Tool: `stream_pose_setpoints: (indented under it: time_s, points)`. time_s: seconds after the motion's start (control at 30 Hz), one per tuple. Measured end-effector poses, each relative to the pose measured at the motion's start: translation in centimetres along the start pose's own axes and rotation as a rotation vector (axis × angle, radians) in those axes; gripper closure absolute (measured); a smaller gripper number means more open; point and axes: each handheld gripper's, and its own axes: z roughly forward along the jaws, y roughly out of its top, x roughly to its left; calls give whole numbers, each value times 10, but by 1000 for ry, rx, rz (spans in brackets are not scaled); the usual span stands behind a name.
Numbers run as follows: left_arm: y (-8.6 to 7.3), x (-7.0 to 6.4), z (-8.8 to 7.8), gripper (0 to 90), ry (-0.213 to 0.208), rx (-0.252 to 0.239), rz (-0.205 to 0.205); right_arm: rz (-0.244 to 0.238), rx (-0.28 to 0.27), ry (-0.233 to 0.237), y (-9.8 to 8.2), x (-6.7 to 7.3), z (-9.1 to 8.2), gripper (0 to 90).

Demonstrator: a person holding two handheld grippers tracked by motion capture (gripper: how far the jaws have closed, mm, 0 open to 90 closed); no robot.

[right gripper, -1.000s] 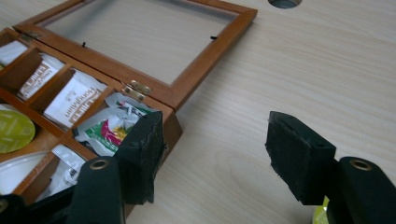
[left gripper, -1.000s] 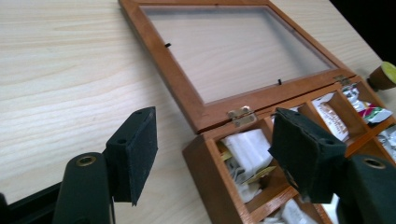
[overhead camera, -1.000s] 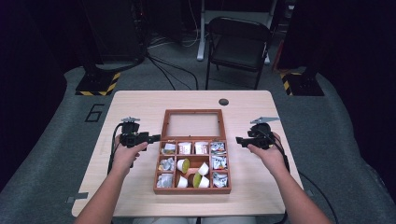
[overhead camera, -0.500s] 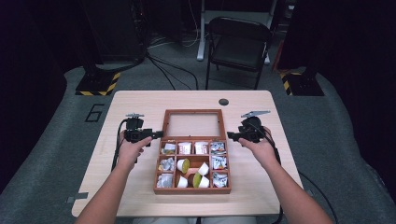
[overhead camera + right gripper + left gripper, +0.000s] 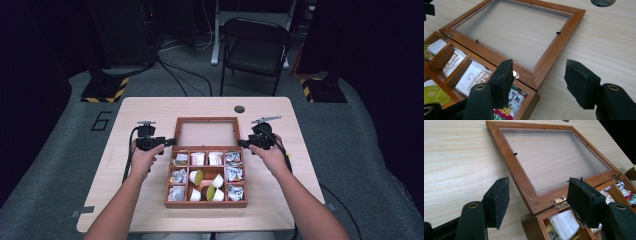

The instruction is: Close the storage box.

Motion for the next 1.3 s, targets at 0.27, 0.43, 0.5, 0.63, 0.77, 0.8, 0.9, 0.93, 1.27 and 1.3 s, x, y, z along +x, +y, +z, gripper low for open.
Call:
stream_pose_setpoints:
  time_s: [0.27,0.43,0.5,0.63,0.77,0.8,0.9,0.93,1.27,1.3]
  points:
    - [0,-1,12,346,-1,22,-25,0,-2,2,2,3,14,392]
    - [-1,-2,20,346,-3,38,-30,9,13,3,1,5,21,392]
    - [-1,-2,23,347,-6,45,-30,19,18,0,1,6,23,392]
    - [-1,-1,29,346,-4,50,-35,52,2,19,0,3,27,395]
    - [-3,0,34,344,-5,56,-40,70,7,25,-2,1,34,395]
    - [-3,0,35,344,-8,62,-39,67,15,26,-3,1,35,394]
    - [-4,0,38,344,-9,67,-51,76,22,23,-4,2,40,390]
    - [-4,0,38,342,-7,69,-48,79,23,25,-5,2,42,389]
    - [-4,4,42,338,-17,75,-57,141,41,46,-6,-5,49,379]
    - [-4,4,42,338,-18,77,-60,138,39,49,-6,-7,50,373]
